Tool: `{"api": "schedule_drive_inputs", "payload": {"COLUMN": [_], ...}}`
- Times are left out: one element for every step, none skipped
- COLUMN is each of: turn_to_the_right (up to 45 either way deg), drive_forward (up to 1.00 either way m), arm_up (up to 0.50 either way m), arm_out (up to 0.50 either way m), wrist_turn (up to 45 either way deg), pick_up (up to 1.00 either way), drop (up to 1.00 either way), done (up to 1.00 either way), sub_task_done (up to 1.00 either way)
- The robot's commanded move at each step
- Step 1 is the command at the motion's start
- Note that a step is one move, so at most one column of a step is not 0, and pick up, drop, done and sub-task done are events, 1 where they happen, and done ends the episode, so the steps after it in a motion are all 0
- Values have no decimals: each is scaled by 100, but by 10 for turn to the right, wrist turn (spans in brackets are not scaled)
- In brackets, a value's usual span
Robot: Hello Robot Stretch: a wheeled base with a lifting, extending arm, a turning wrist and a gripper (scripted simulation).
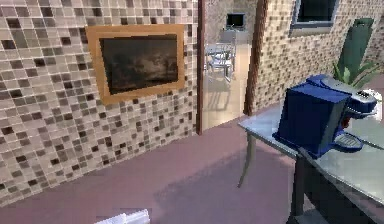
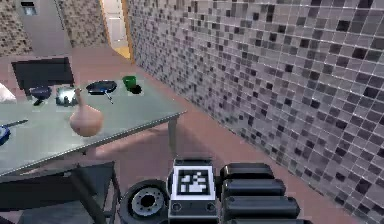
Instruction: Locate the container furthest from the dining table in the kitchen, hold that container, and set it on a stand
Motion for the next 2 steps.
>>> {"api": "schedule_drive_inputs", "payload": {"turn_to_the_right": [0,0], "drive_forward": [100,60], "arm_up": [0,0], "arm_out": [0,0], "wrist_turn": [0,0], "pick_up": [0,0], "drop": [0,0], "done": [0,0], "sub_task_done": [0,0]}}
